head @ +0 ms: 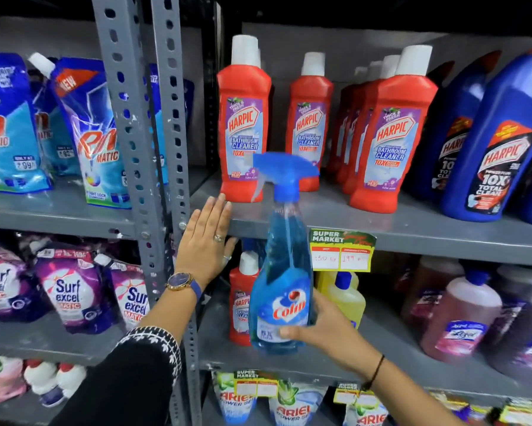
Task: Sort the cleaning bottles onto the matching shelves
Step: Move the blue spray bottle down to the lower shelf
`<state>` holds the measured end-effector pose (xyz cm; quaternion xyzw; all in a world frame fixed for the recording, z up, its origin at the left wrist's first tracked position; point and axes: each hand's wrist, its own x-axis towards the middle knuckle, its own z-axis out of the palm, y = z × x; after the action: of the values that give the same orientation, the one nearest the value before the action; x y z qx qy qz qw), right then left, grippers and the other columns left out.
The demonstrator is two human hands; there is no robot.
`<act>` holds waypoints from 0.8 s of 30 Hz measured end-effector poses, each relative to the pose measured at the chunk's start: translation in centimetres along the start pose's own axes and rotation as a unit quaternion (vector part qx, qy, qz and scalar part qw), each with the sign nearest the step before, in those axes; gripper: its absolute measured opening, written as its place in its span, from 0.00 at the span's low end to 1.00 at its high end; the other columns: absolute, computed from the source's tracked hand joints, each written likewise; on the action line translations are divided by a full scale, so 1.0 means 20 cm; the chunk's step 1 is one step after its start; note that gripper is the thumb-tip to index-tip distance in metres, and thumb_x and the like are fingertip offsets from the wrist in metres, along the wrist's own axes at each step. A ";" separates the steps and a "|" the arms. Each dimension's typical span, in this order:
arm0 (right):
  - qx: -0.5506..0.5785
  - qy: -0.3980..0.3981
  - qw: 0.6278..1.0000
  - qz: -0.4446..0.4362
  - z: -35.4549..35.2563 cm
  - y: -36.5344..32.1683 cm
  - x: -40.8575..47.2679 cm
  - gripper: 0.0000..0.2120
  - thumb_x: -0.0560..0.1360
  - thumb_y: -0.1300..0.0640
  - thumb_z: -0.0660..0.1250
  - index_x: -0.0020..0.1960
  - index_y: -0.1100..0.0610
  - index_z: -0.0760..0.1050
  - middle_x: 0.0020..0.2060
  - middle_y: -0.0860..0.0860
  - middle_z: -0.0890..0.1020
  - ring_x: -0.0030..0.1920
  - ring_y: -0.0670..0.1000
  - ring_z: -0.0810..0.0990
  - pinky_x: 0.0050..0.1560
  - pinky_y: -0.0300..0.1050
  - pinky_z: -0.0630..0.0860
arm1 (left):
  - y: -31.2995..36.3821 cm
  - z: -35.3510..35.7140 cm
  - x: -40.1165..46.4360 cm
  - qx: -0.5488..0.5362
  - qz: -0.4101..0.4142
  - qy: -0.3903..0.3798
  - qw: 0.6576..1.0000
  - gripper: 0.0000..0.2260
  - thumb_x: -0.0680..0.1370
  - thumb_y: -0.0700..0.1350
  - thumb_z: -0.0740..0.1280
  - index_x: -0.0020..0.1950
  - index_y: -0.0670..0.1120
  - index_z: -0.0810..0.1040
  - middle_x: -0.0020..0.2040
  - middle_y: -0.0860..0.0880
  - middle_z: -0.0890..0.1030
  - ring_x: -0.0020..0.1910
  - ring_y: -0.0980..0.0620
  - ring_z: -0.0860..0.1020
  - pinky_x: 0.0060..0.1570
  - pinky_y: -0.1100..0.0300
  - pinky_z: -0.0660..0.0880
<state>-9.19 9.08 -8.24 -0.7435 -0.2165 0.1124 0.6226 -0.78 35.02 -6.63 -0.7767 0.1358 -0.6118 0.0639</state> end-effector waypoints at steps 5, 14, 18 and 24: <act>-0.024 0.000 0.999 0.049 0.02 0.34 -0.05 0.26 0.63 0.62 0.78 0.58 0.53 0.72 0.49 0.40 0.84 0.51 0.45 0.83 0.47 0.36 0.78 | 0.00 0.00 0.00 0.011 -0.005 -0.006 1.000 0.35 0.76 0.46 0.57 0.79 0.44 0.42 0.78 0.45 0.50 0.77 0.51 0.44 0.75 0.55 0.44; -0.017 0.023 0.994 0.110 -0.02 0.67 0.05 0.36 0.54 0.48 0.81 0.57 0.53 0.71 0.51 0.49 0.84 0.49 0.47 0.83 0.45 0.38 0.79 | 0.00 0.01 -0.01 0.047 -0.005 -0.013 0.999 0.36 0.76 0.47 0.57 0.78 0.43 0.40 0.73 0.41 0.59 0.77 0.51 0.42 0.75 0.54 0.43; -0.012 0.043 0.993 0.111 -0.06 0.77 0.17 0.35 0.60 0.56 0.81 0.62 0.56 0.70 0.54 0.53 0.83 0.50 0.48 0.83 0.45 0.39 0.79 | 0.00 0.01 0.00 0.052 -0.005 -0.015 0.999 0.37 0.76 0.47 0.58 0.78 0.43 0.39 0.73 0.42 0.59 0.77 0.51 0.41 0.75 0.55 0.42; 0.021 0.048 0.994 0.095 -0.07 0.89 0.33 0.35 0.64 0.67 0.76 0.66 0.51 0.66 0.56 0.51 0.81 0.52 0.47 0.82 0.48 0.38 0.79 | 0.00 0.02 -0.01 0.057 -0.002 -0.017 0.998 0.38 0.76 0.47 0.59 0.78 0.43 0.39 0.73 0.42 0.59 0.77 0.50 0.41 0.76 0.54 0.43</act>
<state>0.50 8.67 -24.57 -0.7523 -0.1126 0.1395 0.6340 -0.49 35.08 -6.89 -0.7821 0.0982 -0.6055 0.1097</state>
